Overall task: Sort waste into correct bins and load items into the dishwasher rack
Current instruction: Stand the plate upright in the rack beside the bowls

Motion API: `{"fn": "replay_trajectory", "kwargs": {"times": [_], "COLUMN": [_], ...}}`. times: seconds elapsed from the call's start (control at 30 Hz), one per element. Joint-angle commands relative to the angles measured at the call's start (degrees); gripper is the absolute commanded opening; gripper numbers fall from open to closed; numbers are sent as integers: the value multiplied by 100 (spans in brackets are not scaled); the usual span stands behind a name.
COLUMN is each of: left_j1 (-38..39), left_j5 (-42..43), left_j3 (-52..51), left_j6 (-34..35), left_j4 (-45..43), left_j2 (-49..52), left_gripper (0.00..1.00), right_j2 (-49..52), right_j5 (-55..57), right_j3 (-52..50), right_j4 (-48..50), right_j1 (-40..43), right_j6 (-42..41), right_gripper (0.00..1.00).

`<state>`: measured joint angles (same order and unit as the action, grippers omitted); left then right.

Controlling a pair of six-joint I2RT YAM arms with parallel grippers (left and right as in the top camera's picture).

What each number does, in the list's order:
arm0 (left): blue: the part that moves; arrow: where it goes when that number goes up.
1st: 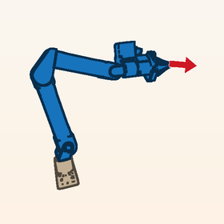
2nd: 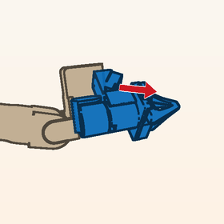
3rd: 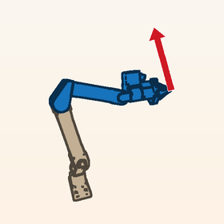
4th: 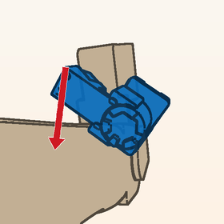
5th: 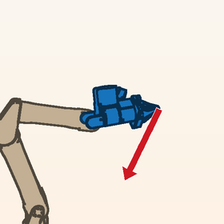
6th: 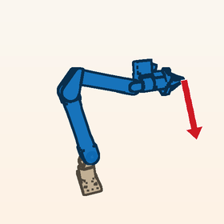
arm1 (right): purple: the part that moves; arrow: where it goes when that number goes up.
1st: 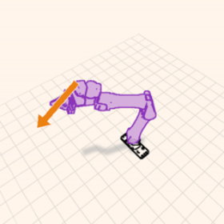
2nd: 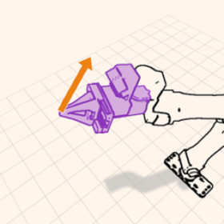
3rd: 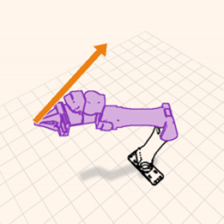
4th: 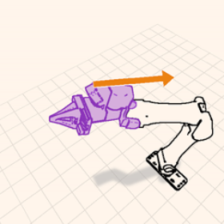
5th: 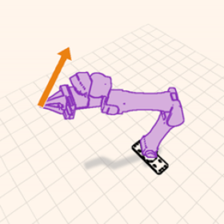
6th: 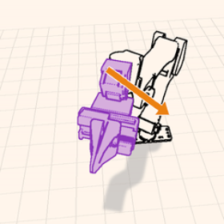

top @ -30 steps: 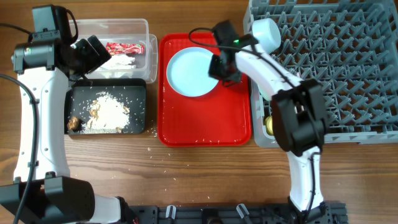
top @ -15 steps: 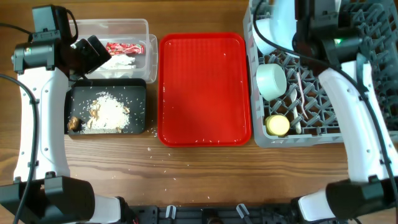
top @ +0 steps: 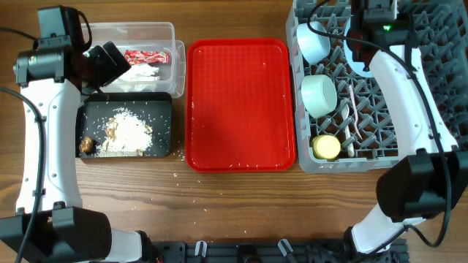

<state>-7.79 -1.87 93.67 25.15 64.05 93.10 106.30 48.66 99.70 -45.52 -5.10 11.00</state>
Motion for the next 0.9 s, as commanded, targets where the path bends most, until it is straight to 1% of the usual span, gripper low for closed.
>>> {"fn": "replay_trajectory", "kwargs": {"times": [0.0, 0.2, 0.43, 0.67, 0.7, 0.73, 0.77, 0.8, 0.87], "left_j1": [-11, -11, -11, -11, -11, -11, -11, -11, -11], "left_j5": [-35, -35, -35, -35, -35, -35, -35, -35, -35], "left_j3": [42, 42, 42, 42, 42, 42, 42, 42, 42], "left_j6": [-70, -70, -70, -70, -70, -70, -70, -70, -70], "left_j4": [-13, -13, -13, -13, -13, -13, -13, -13, -13], "left_j2": [-20, -20, -20, -20, -22, -20, -20, -20, -20], "left_gripper": [100, 100, 100, 100, 100, 100, 100, 100, 100], "right_j2": [304, 487, 483, 483, 483, 483, 483, 483, 483], "right_j5": [-254, -398, 608, 664, 664, 664, 662, 662, 662], "right_j3": [2, 2, 2, 2, 2, 2, 2, 2, 2], "right_j4": [125, 122, 74, 28, 31, 48, 90, 114, 184], "right_j1": [9, 9, 9, -31, -92, -146, -225, -280, -378], "right_j6": [101, 105, 101, 107, 105, 105, 105, 105, 107], "right_gripper": [4, 5, 4, 4, 7, 15, 26, 30, 42]}}
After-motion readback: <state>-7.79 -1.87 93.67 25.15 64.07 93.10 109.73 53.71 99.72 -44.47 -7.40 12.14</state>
